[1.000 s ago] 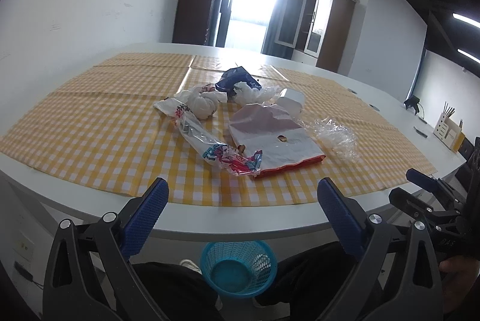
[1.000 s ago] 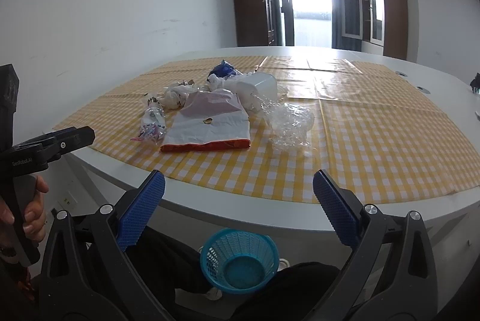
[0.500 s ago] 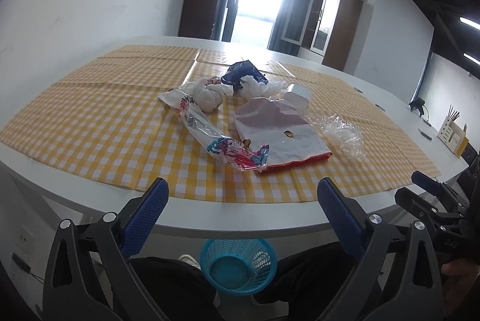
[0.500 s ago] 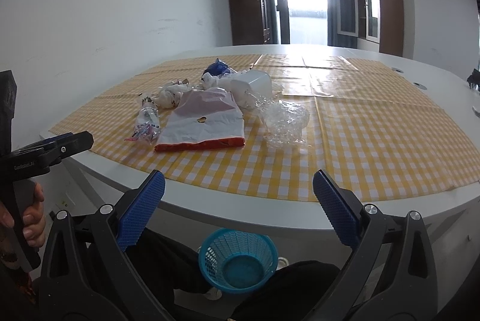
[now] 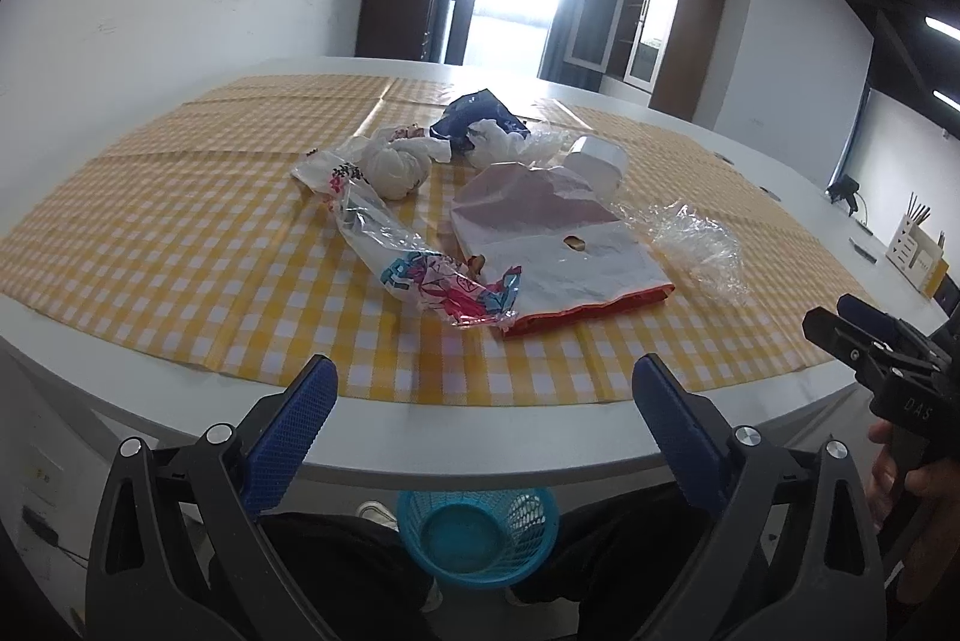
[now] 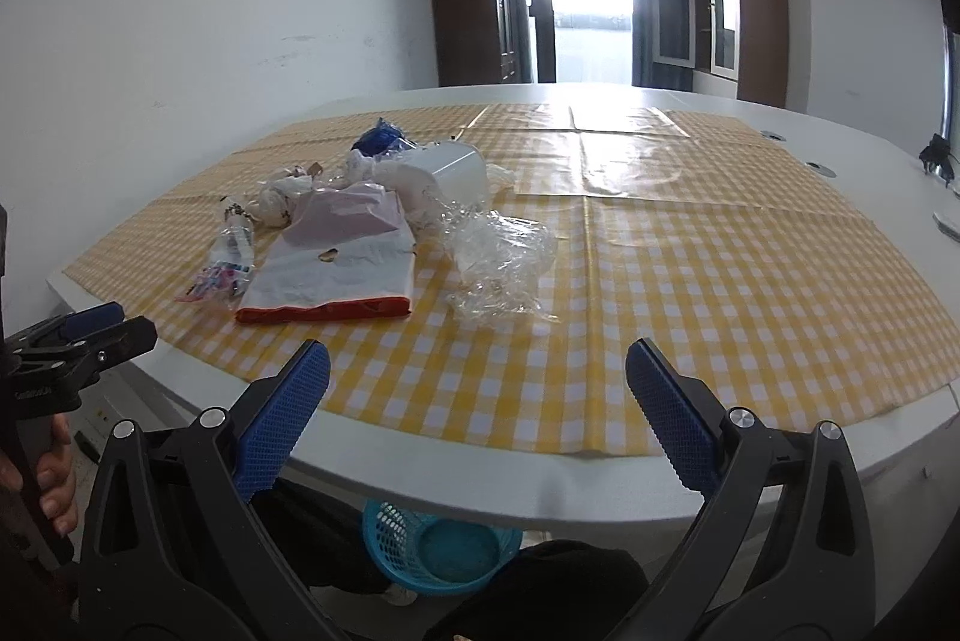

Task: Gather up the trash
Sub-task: 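Grasp the plastic bottle with the left tool while the right tool grasps the clear bag, then carry the bottle and clear bag down over the blue basket with both tools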

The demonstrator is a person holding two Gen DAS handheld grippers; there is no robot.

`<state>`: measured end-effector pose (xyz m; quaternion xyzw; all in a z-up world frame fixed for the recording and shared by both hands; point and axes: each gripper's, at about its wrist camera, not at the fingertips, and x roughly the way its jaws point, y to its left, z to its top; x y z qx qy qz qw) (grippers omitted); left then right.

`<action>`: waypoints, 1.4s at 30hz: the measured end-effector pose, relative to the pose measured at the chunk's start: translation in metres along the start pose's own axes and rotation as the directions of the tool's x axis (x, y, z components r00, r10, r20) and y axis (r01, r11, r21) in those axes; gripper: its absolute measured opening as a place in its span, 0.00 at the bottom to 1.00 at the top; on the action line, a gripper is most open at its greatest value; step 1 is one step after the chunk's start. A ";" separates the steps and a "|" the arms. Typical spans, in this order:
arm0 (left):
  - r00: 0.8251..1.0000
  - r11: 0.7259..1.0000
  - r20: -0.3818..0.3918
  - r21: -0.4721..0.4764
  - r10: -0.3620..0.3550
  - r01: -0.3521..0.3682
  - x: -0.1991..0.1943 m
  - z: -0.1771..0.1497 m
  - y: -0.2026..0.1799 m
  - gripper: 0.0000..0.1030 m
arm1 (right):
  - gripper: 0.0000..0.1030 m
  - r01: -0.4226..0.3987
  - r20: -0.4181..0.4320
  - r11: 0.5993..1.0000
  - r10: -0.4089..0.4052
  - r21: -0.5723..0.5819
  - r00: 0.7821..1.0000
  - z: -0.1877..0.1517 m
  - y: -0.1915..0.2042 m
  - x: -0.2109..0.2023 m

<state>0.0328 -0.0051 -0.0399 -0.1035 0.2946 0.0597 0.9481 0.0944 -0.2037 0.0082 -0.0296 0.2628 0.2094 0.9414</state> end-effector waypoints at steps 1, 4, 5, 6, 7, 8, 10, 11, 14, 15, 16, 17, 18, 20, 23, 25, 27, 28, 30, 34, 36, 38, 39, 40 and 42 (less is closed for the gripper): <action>1.000 1.000 0.003 0.004 0.013 -0.013 0.003 0.002 -0.001 0.93 | 0.92 -0.004 -0.008 1.000 0.004 0.004 1.000 0.003 -0.003 0.007; 0.999 0.999 0.010 0.013 0.047 -0.047 0.013 0.009 -0.003 0.92 | 0.90 -0.009 -0.034 1.000 0.009 0.017 0.999 0.009 -0.011 0.026; 0.998 0.998 0.010 0.014 0.056 -0.056 0.017 0.012 -0.003 0.91 | 0.89 -0.008 -0.043 1.000 0.009 0.021 0.999 0.012 -0.013 0.033; 0.998 0.998 0.008 0.016 0.063 -0.063 0.021 0.015 -0.003 0.89 | 0.87 -0.006 -0.052 1.000 0.008 0.027 0.999 0.014 -0.016 0.039; 0.998 0.997 0.005 0.017 0.069 -0.069 0.024 0.017 -0.002 0.88 | 0.83 -0.006 -0.060 0.999 0.008 0.034 0.998 0.016 -0.018 0.044; 0.997 0.997 0.002 0.021 0.074 -0.074 0.028 0.019 -0.003 0.87 | 0.82 -0.008 -0.064 0.999 0.011 0.042 0.998 0.018 -0.020 0.049; 0.996 0.996 -0.007 0.035 0.088 -0.087 0.035 0.022 -0.005 0.83 | 0.81 -0.016 -0.077 0.999 0.020 0.045 0.997 0.022 -0.022 0.059; 0.995 0.994 -0.013 0.046 0.097 -0.096 0.039 0.023 -0.006 0.80 | 0.80 -0.018 -0.085 0.999 0.022 0.041 0.996 0.024 -0.022 0.063; 0.994 0.992 -0.021 0.056 0.112 -0.111 0.047 0.024 -0.008 0.71 | 0.72 -0.028 -0.109 0.999 0.033 0.040 0.993 0.028 -0.022 0.076; 0.994 0.993 -0.026 0.051 0.110 -0.109 0.050 0.025 -0.007 0.65 | 0.68 -0.027 -0.118 0.999 0.031 0.037 0.992 0.029 -0.021 0.079; 0.994 0.994 -0.034 0.044 0.106 -0.104 0.053 0.024 -0.005 0.53 | 0.64 -0.026 -0.127 0.999 0.030 0.032 0.991 0.030 -0.021 0.081; 0.994 0.994 -0.046 0.040 0.099 -0.098 0.056 0.024 -0.003 0.45 | 0.61 -0.028 -0.138 0.999 0.032 0.027 0.990 0.030 -0.020 0.085; 0.994 0.995 -0.051 0.040 0.098 -0.096 0.058 0.023 -0.002 0.37 | 0.51 -0.034 -0.148 0.999 0.037 0.025 0.988 0.029 -0.019 0.087; 0.995 0.996 -0.045 0.037 0.083 -0.082 0.055 0.022 0.001 0.28 | 0.38 -0.032 -0.160 0.999 0.036 0.025 0.987 0.027 -0.019 0.091; 0.997 0.997 -0.005 0.016 0.079 -0.079 0.042 0.022 0.006 0.19 | 0.35 -0.028 -0.151 0.999 0.031 0.018 0.988 0.025 -0.018 0.089; 0.997 0.997 0.013 0.017 0.077 -0.077 0.032 0.022 0.007 0.14 | 0.33 -0.029 -0.135 0.999 0.033 0.029 0.990 0.025 -0.018 0.085; 0.998 0.998 0.026 0.009 0.058 -0.059 0.022 0.021 0.011 0.13 | 0.31 -0.030 -0.111 0.999 0.034 0.034 0.993 0.024 -0.016 0.077; 0.998 0.999 0.031 0.001 0.048 -0.048 0.017 0.021 0.013 0.13 | 0.31 -0.027 -0.102 0.999 0.030 0.034 0.994 0.023 -0.015 0.072; 0.999 1.000 0.035 -0.014 0.020 -0.020 0.007 0.020 0.017 0.13 | 0.30 -0.028 -0.087 0.999 0.031 0.032 0.996 0.022 -0.013 0.062; 0.999 1.000 0.044 -0.005 -0.029 0.029 -0.015 0.015 0.015 0.13 | 0.30 -0.040 -0.061 0.999 0.041 0.024 0.997 0.015 -0.004 0.039; 0.998 0.999 0.044 0.007 -0.054 0.054 -0.026 0.010 0.011 0.13 | 0.30 -0.045 -0.052 0.999 0.046 0.021 0.998 0.010 0.001 0.027; 0.996 0.997 0.043 0.015 -0.079 0.079 -0.037 0.005 0.008 0.13 | 0.30 -0.047 -0.045 0.999 0.048 0.016 0.998 0.004 0.005 0.015; 0.995 0.996 0.041 0.019 -0.093 0.093 -0.043 0.003 0.006 0.13 | 0.30 -0.047 -0.042 0.999 0.048 0.011 0.998 0.002 0.007 0.009; 0.994 0.994 0.040 0.025 -0.106 0.105 -0.048 0.000 0.004 0.13 | 0.30 -0.046 -0.038 0.999 0.047 0.006 0.998 0.000 0.009 0.003; 0.991 0.991 0.041 0.040 -0.128 0.126 -0.060 -0.006 -0.002 0.13 | 0.30 -0.050 -0.031 0.999 0.050 -0.006 0.998 -0.005 0.015 -0.010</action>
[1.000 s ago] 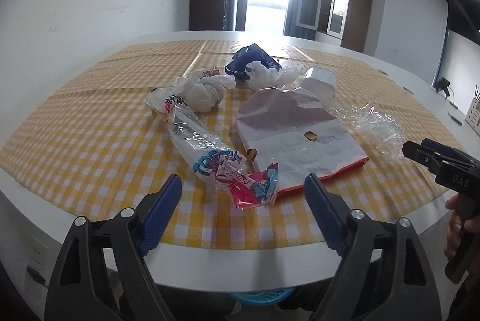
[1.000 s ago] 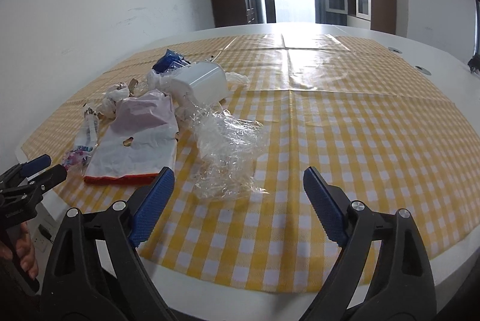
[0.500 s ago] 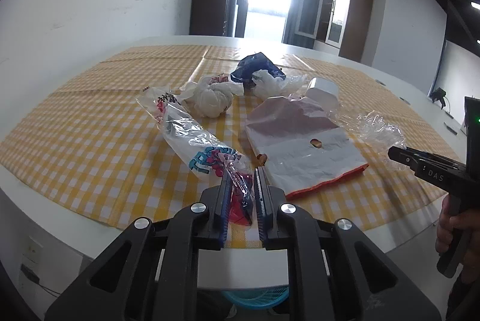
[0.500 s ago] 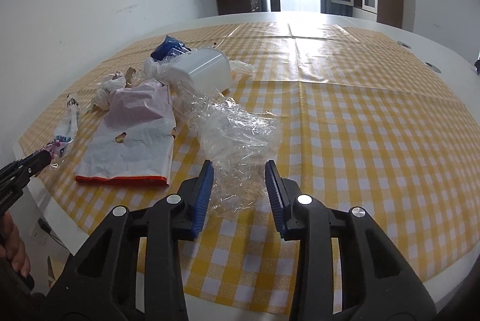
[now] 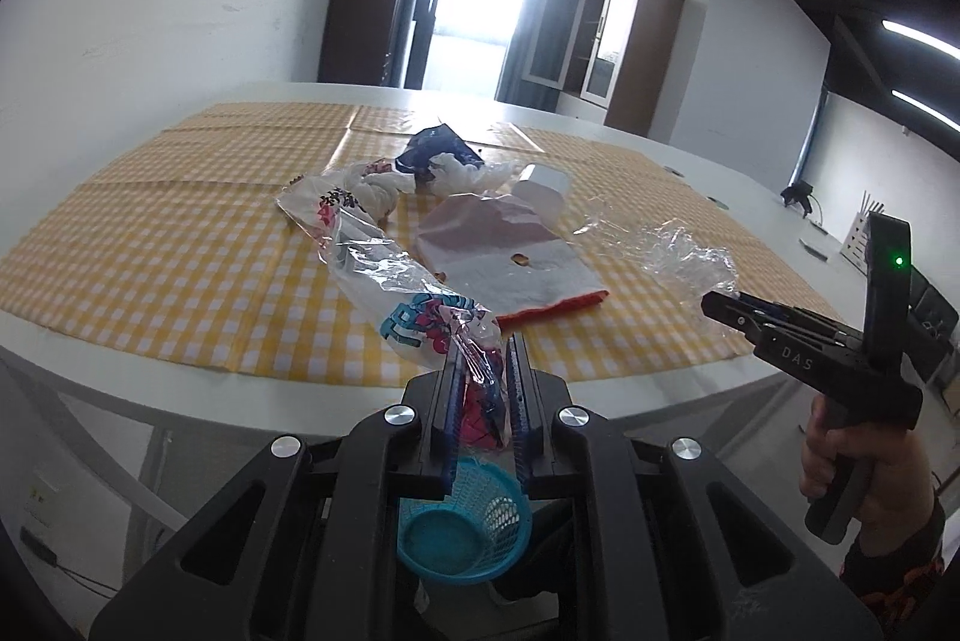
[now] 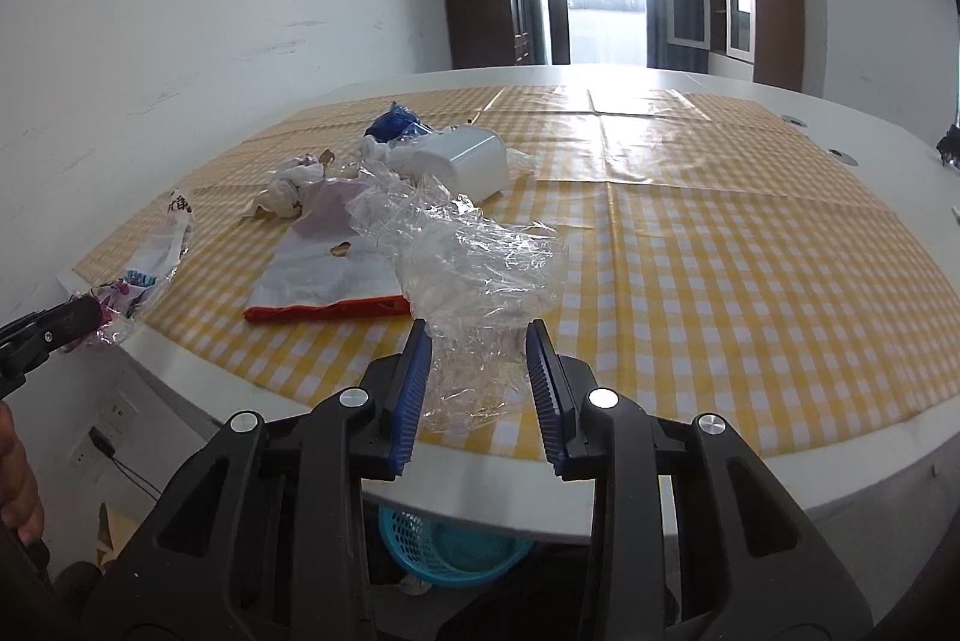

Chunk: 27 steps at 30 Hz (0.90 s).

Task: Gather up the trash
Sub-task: 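Carry the bottle and clear bag down over the blue basket with both tools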

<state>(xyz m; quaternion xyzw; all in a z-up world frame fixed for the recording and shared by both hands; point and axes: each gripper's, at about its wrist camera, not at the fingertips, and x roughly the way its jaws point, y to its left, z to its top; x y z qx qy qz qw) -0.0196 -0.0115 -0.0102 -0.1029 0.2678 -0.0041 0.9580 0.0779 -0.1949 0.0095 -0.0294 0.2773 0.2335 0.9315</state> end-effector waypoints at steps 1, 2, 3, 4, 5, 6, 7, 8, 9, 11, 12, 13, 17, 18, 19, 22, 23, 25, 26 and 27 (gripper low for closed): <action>1.000 1.000 -0.001 0.007 -0.011 0.011 -0.005 -0.003 -0.004 0.13 | 0.30 -0.003 0.004 1.000 0.003 -0.006 1.000 -0.002 0.003 -0.006; 1.000 1.000 -0.003 0.015 -0.024 0.024 -0.011 -0.005 -0.007 0.13 | 0.30 -0.006 0.008 1.000 0.006 -0.013 1.000 -0.005 0.006 -0.012; 0.999 0.999 -0.004 0.023 -0.034 0.034 -0.016 -0.008 -0.011 0.13 | 0.30 -0.010 0.012 1.000 0.010 -0.017 1.000 -0.008 0.008 -0.017; 0.999 0.999 -0.005 0.032 -0.040 0.040 -0.021 -0.012 -0.015 0.13 | 0.30 -0.013 0.013 1.000 0.013 -0.020 1.000 -0.011 0.010 -0.022; 0.999 0.998 -0.007 0.040 -0.043 0.043 -0.026 -0.015 -0.018 0.13 | 0.30 -0.012 0.011 1.000 0.012 -0.019 1.000 -0.015 0.011 -0.027; 0.999 0.998 -0.011 0.049 -0.046 0.046 -0.030 -0.018 -0.020 0.13 | 0.30 -0.011 0.012 1.000 0.011 -0.016 1.000 -0.018 0.012 -0.031; 0.999 0.997 -0.015 0.059 -0.051 0.051 -0.035 -0.023 -0.024 0.13 | 0.30 -0.012 0.013 1.000 0.012 -0.016 1.000 -0.021 0.013 -0.035; 0.998 0.996 -0.021 0.071 -0.057 0.058 -0.039 -0.027 -0.027 0.13 | 0.30 -0.014 0.014 1.000 0.014 -0.020 1.000 -0.025 0.014 -0.040; 0.998 0.994 -0.027 0.083 -0.063 0.065 -0.044 -0.032 -0.031 0.13 | 0.30 -0.014 0.016 1.000 0.015 -0.024 1.000 -0.028 0.015 -0.045; 0.996 0.992 -0.041 0.102 -0.073 0.077 -0.053 -0.043 -0.037 0.13 | 0.30 -0.016 0.018 0.999 0.016 -0.036 1.000 -0.036 0.018 -0.054; 0.996 0.991 -0.049 0.107 -0.078 0.083 -0.057 -0.048 -0.039 0.13 | 0.30 -0.020 0.014 0.999 0.020 -0.041 1.000 -0.041 0.019 -0.059; 0.994 0.990 -0.062 0.101 -0.090 0.096 -0.061 -0.054 -0.041 0.13 | 0.30 -0.027 0.006 0.999 0.027 -0.041 1.000 -0.046 0.020 -0.062; 0.983 0.985 -0.114 0.079 -0.143 0.152 -0.074 -0.076 -0.047 0.13 | 0.30 -0.051 -0.027 0.998 0.050 -0.044 0.998 -0.066 0.025 -0.077; 0.982 0.985 -0.120 0.080 -0.145 0.155 -0.077 -0.081 -0.048 0.13 | 0.30 -0.047 -0.030 0.997 0.046 -0.053 0.998 -0.071 0.027 -0.080; 0.981 0.984 -0.127 0.081 -0.146 0.157 -0.080 -0.086 -0.049 0.13 | 0.30 -0.048 -0.035 0.997 0.046 -0.063 0.998 -0.076 0.030 -0.084; 0.976 0.982 -0.158 0.090 -0.150 0.166 -0.083 -0.101 -0.053 0.13 | 0.30 -0.074 -0.059 0.993 0.069 -0.088 0.996 -0.096 0.038 -0.091; 0.974 0.981 -0.168 0.095 -0.150 0.167 -0.084 -0.105 -0.055 0.13 | 0.30 -0.088 -0.073 0.992 0.082 -0.088 0.994 -0.104 0.039 -0.093; 0.970 0.980 -0.195 0.110 -0.143 0.167 -0.082 -0.114 -0.057 0.13 | 0.30 -0.101 -0.102 0.992 0.093 -0.078 0.990 -0.116 0.037 -0.094; 0.966 0.979 -0.214 0.116 -0.141 0.169 -0.079 -0.119 -0.058 0.13 | 0.30 -0.099 -0.114 0.992 0.090 -0.078 0.989 -0.120 0.036 -0.094; 0.963 0.978 -0.231 0.117 -0.141 0.171 -0.076 -0.123 -0.058 0.13 | 0.30 -0.095 -0.125 0.992 0.085 -0.079 0.989 -0.124 0.035 -0.092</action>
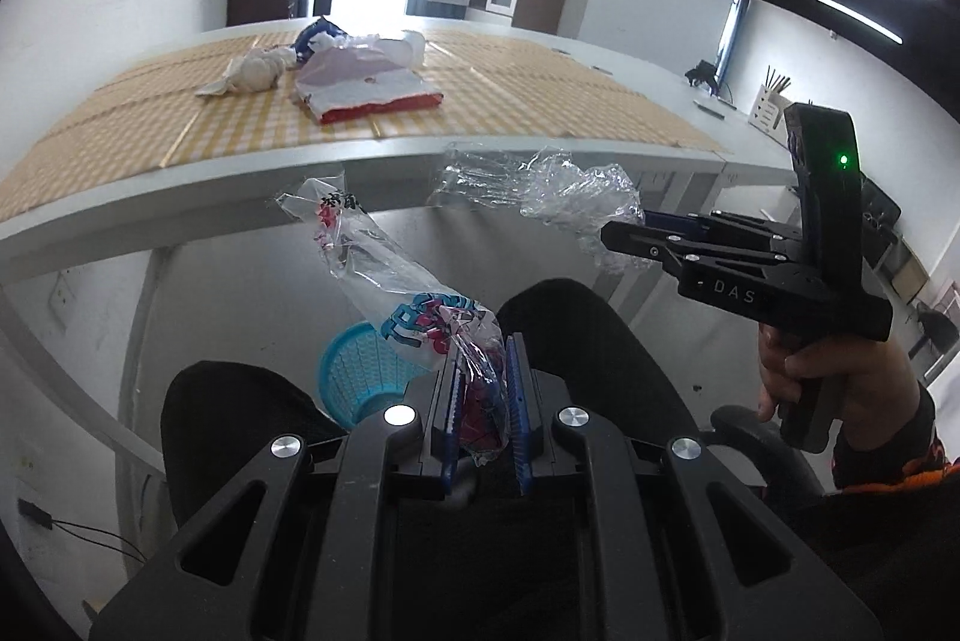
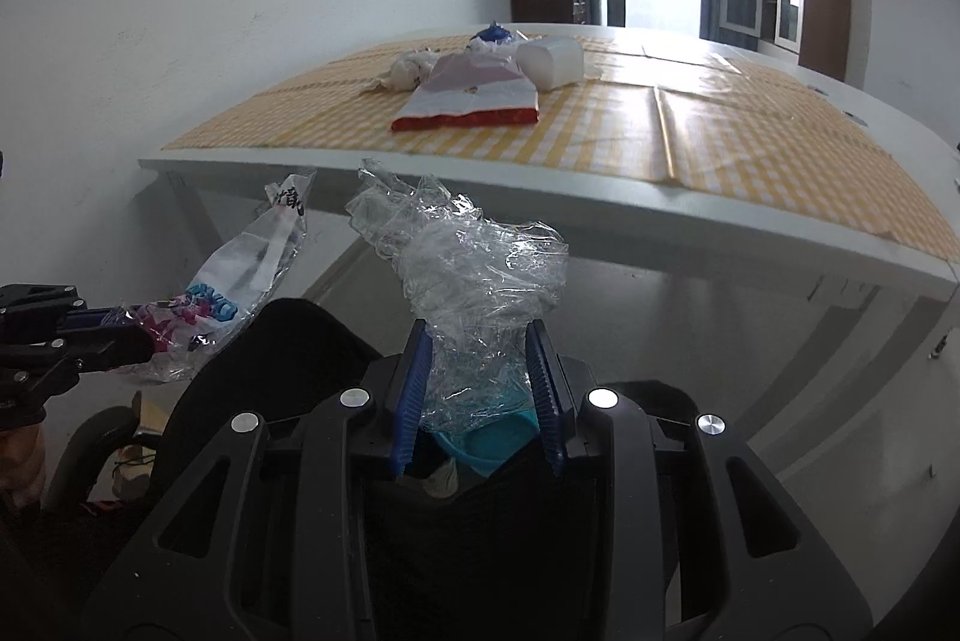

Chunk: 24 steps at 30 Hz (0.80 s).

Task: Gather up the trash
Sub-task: 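Carry the bottle and clear bag down over the blue basket with both tools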

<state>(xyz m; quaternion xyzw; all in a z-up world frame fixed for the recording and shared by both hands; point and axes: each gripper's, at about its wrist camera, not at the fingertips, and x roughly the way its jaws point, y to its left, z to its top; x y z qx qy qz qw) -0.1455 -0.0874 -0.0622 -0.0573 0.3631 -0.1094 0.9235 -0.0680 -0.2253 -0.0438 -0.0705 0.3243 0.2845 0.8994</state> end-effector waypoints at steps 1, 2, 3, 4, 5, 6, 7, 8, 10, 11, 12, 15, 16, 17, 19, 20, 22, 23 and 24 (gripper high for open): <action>1.000 1.000 -0.016 -0.002 -0.004 0.004 0.003 -0.004 0.000 0.13 | 0.30 0.000 -0.013 1.000 0.000 -0.002 1.000 -0.003 -0.001 0.003; 0.999 1.000 -0.031 -0.007 -0.008 0.008 0.008 -0.005 0.002 0.13 | 0.30 -0.001 -0.027 1.000 0.001 -0.002 1.000 -0.005 -0.001 0.008; 0.999 1.000 -0.042 -0.017 -0.018 0.018 0.013 -0.006 0.005 0.13 | 0.30 0.001 -0.040 1.000 -0.001 0.005 0.999 -0.007 -0.002 0.014; 0.998 0.999 -0.050 -0.030 -0.033 0.031 0.018 -0.006 0.008 0.13 | 0.30 -0.002 -0.052 1.000 0.002 0.013 0.999 -0.009 -0.003 0.020; 0.997 0.998 -0.059 -0.047 -0.049 0.046 0.023 -0.006 0.013 0.13 | 0.30 -0.008 -0.066 1.000 0.010 0.024 0.998 -0.012 -0.003 0.027; 0.996 0.997 -0.067 -0.061 -0.060 0.056 0.029 -0.004 0.018 0.13 | 0.30 -0.013 -0.081 0.999 0.016 0.036 0.997 -0.016 -0.003 0.036; 0.995 0.995 -0.072 -0.072 -0.071 0.066 0.037 -0.004 0.022 0.12 | 0.30 -0.013 -0.098 0.999 0.018 0.046 0.995 -0.019 -0.003 0.046; 0.994 0.994 -0.080 -0.081 -0.079 0.073 0.045 -0.004 0.027 0.12 | 0.30 -0.010 -0.113 0.999 0.016 0.052 0.994 -0.022 -0.002 0.055; 0.991 0.993 -0.102 -0.098 -0.082 0.072 0.063 -0.004 0.035 0.12 | 0.30 0.005 -0.145 0.997 0.006 0.073 0.989 -0.028 -0.002 0.074; 0.990 0.992 -0.114 -0.103 -0.084 0.073 0.071 -0.004 0.038 0.12 | 0.30 0.011 -0.162 0.996 0.004 0.087 0.987 -0.031 -0.003 0.083; 0.989 0.992 -0.121 -0.103 -0.084 0.071 0.079 -0.005 0.041 0.12 | 0.30 0.016 -0.177 0.995 0.002 0.102 0.984 -0.033 -0.005 0.092; 0.985 0.991 -0.146 -0.114 -0.087 0.071 0.105 -0.008 0.053 0.12 | 0.30 0.044 -0.220 0.990 -0.014 0.134 0.976 -0.037 -0.008 0.117; 0.984 0.990 -0.154 -0.122 -0.094 0.076 0.114 -0.009 0.057 0.11 | 0.30 0.053 -0.230 0.989 -0.021 0.136 0.973 -0.037 -0.009 0.125; 0.982 0.988 -0.162 -0.131 -0.101 0.080 0.124 -0.009 0.061 0.11 | 0.30 0.064 -0.240 0.989 -0.030 0.137 0.970 -0.037 -0.009 0.133; 0.978 0.986 -0.176 -0.142 -0.110 0.085 0.142 -0.011 0.068 0.10 | 0.30 0.079 -0.263 0.986 -0.038 0.147 0.964 -0.038 -0.011 0.148; 0.976 0.985 -0.187 -0.149 -0.110 0.083 0.151 -0.012 0.072 0.10 | 0.30 0.085 -0.276 0.984 -0.039 0.156 0.960 -0.039 -0.012 0.156; 0.971 0.983 -0.209 -0.165 -0.118 0.084 0.168 -0.012 0.078 0.10 | 0.30 0.101 -0.303 0.981 -0.047 0.163 0.952 -0.040 -0.014 0.172; 0.968 0.981 -0.220 -0.176 -0.121 0.083 0.177 -0.011 0.082 0.10 | 0.30 0.107 -0.317 0.980 -0.049 0.167 0.947 -0.039 -0.015 0.180; 0.965 0.979 -0.229 -0.185 -0.125 0.082 0.184 -0.010 0.084 0.09 | 0.30 0.110 -0.331 0.978 -0.047 0.175 0.942 -0.039 -0.015 0.188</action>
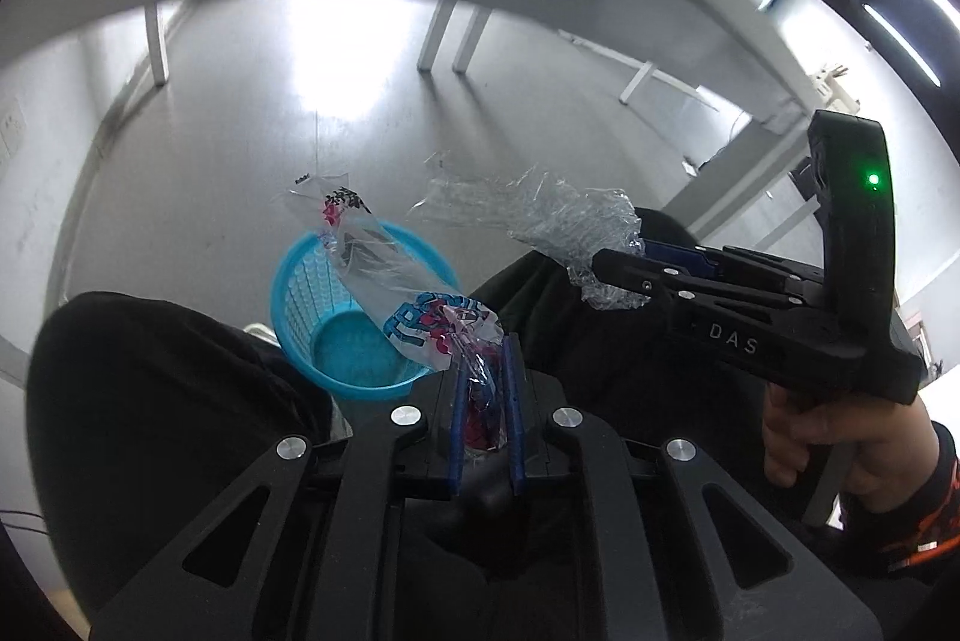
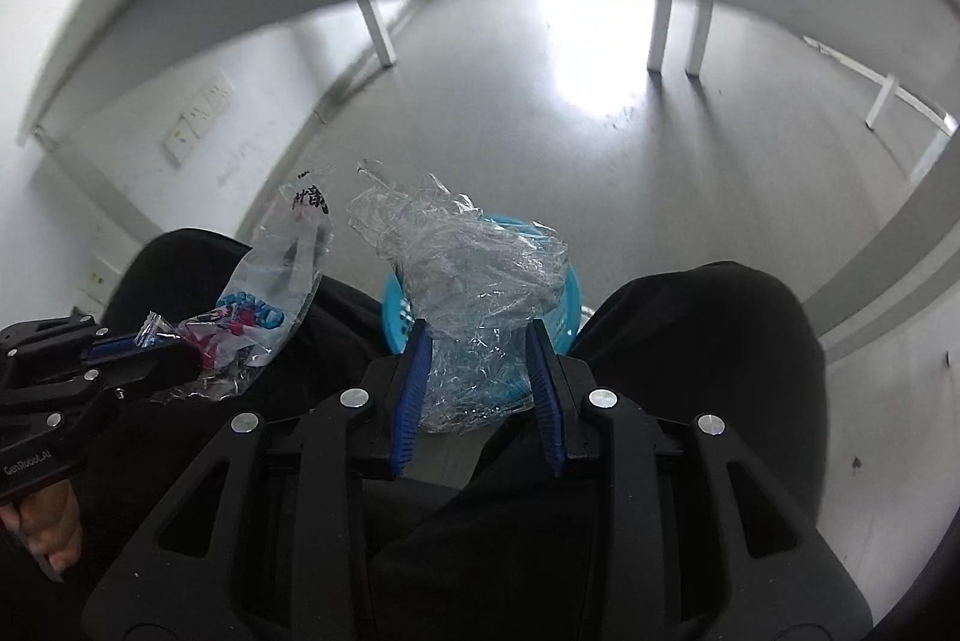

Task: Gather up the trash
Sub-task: 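Carry the bottle and clear bag down over the blue basket with both tools, then open the left tool and the right tool to drop both items into the basket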

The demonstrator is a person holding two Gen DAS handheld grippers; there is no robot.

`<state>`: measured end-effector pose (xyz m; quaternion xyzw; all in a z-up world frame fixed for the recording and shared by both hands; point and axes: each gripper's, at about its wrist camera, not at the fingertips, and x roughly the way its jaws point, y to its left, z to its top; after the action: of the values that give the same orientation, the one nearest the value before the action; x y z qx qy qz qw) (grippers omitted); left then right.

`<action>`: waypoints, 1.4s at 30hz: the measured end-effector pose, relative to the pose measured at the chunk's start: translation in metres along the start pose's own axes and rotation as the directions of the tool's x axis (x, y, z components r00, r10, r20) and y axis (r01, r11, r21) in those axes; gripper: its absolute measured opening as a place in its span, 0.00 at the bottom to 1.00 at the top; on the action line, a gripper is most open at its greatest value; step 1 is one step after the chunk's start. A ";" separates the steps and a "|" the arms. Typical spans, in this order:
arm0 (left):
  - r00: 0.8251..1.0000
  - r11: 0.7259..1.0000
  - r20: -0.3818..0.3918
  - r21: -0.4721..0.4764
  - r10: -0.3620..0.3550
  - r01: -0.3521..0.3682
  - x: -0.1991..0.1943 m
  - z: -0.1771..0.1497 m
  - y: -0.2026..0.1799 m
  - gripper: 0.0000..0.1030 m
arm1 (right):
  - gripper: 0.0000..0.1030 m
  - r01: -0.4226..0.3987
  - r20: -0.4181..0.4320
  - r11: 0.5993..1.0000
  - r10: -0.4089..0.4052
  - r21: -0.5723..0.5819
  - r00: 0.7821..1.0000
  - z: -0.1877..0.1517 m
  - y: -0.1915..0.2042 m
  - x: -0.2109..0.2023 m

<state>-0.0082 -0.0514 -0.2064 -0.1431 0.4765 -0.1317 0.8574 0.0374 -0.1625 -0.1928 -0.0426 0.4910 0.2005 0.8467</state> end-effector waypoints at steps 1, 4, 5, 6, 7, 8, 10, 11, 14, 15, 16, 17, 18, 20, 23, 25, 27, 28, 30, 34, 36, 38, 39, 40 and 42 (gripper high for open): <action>1.000 1.000 -0.008 -0.009 -0.005 0.005 0.006 0.004 0.003 0.09 | 0.30 0.000 -0.012 1.000 0.000 0.008 1.000 0.002 0.000 0.007; 0.999 0.999 -0.031 -0.041 -0.018 0.017 0.025 0.013 0.014 0.08 | 0.30 0.021 -0.039 1.000 -0.021 0.008 0.999 0.008 0.001 0.027; 0.999 0.998 -0.041 -0.055 -0.019 0.017 0.031 0.014 0.018 0.08 | 0.30 0.021 -0.054 1.000 -0.020 0.014 0.998 0.009 0.002 0.035; 0.998 0.998 -0.052 -0.066 -0.018 0.014 0.038 0.014 0.023 0.08 | 0.30 0.021 -0.066 1.000 -0.019 0.020 0.998 0.010 0.003 0.042; 0.998 0.997 -0.062 -0.073 -0.012 0.008 0.044 0.014 0.025 0.08 | 0.30 0.024 -0.074 1.000 -0.022 0.020 0.997 0.012 0.002 0.050; 0.997 0.997 -0.074 -0.080 -0.005 -0.001 0.051 0.014 0.028 0.08 | 0.30 0.026 -0.083 0.999 -0.024 0.019 0.996 0.016 0.003 0.057; 0.996 0.996 -0.094 -0.095 -0.007 -0.002 0.061 0.014 0.030 0.08 | 0.30 0.032 -0.099 0.999 -0.030 0.018 0.995 0.019 0.005 0.069; 0.995 0.995 -0.102 -0.103 -0.013 0.002 0.065 0.015 0.033 0.08 | 0.30 0.035 -0.107 0.999 -0.033 0.017 0.994 0.020 0.006 0.074; 0.992 0.991 -0.121 -0.132 -0.031 0.014 0.081 0.023 0.045 0.08 | 0.30 0.050 -0.143 0.999 -0.047 0.020 0.989 0.030 0.007 0.099; 0.991 0.990 -0.129 -0.143 -0.034 0.015 0.090 0.025 0.051 0.08 | 0.30 0.061 -0.147 0.998 -0.057 0.017 0.988 0.034 0.008 0.106; 0.989 0.988 -0.142 -0.155 -0.037 0.015 0.096 0.028 0.056 0.08 | 0.30 0.073 -0.150 0.997 -0.070 0.014 0.986 0.037 0.008 0.113; 0.986 0.986 -0.161 -0.165 -0.046 0.019 0.104 0.029 0.060 0.08 | 0.30 0.080 -0.159 0.997 -0.076 0.017 0.984 0.039 0.007 0.120; 0.982 0.985 -0.181 -0.173 -0.058 0.026 0.112 0.029 0.065 0.08 | 0.30 0.085 -0.174 0.996 -0.079 0.026 0.982 0.042 0.006 0.129; 0.976 0.981 -0.206 -0.194 -0.069 0.028 0.124 0.034 0.072 0.08 | 0.30 0.090 -0.212 0.995 -0.078 0.048 0.974 0.047 0.001 0.146; 0.968 0.975 -0.234 -0.219 -0.085 0.033 0.138 0.038 0.079 0.08 | 0.30 0.105 -0.250 0.992 -0.086 0.067 0.964 0.053 -0.005 0.168; 0.960 0.972 -0.271 -0.234 -0.073 0.008 0.148 0.039 0.083 0.08 | 0.30 0.110 -0.275 0.991 -0.084 0.078 0.958 0.055 -0.008 0.182; 0.947 0.968 -0.316 -0.248 -0.054 -0.027 0.164 0.041 0.088 0.08 | 0.30 0.121 -0.295 0.989 -0.092 0.080 0.951 0.059 -0.009 0.197; 0.943 0.967 -0.329 -0.254 -0.053 -0.034 0.169 0.042 0.088 0.08 | 0.30 0.125 -0.307 0.989 -0.094 0.083 0.947 0.060 -0.009 0.204; 0.938 0.968 -0.345 -0.246 -0.043 -0.046 0.179 0.045 0.089 0.08 | 0.30 0.125 -0.332 0.988 -0.087 0.092 0.939 0.061 -0.012 0.219; 0.919 0.973 -0.393 -0.222 -0.024 -0.070 0.198 0.049 0.090 0.08 | 0.30 0.136 -0.391 0.986 -0.088 0.095 0.916 0.061 -0.018 0.247; 0.905 0.975 -0.426 -0.202 -0.007 -0.088 0.207 0.051 0.089 0.08 | 0.30 0.140 -0.421 0.984 -0.083 0.106 0.903 0.060 -0.021 0.261; 0.891 0.977 -0.454 -0.185 0.011 -0.106 0.218 0.054 0.089 0.08 | 0.30 0.145 -0.451 0.981 -0.074 0.126 0.889 0.060 -0.026 0.276; 0.884 0.977 -0.466 -0.179 0.018 -0.115 0.222 0.054 0.090 0.08 | 0.30 0.145 -0.469 0.980 -0.063 0.139 0.881 0.060 -0.030 0.284; 0.879 0.977 -0.477 -0.178 0.020 -0.119 0.228 0.056 0.093 0.08 | 0.30 0.149 -0.480 0.978 -0.061 0.149 0.875 0.060 -0.031 0.290; 0.867 0.976 -0.497 -0.176 0.023 -0.127 0.234 0.058 0.095 0.08 | 0.30 0.157 -0.499 0.973 -0.053 0.170 0.865 0.059 -0.036 0.302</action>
<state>0.1692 -0.0410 -0.3948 -0.1730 0.6951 -0.0809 0.6931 0.2315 -0.0899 -0.4238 -0.0315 0.7047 0.0849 0.7037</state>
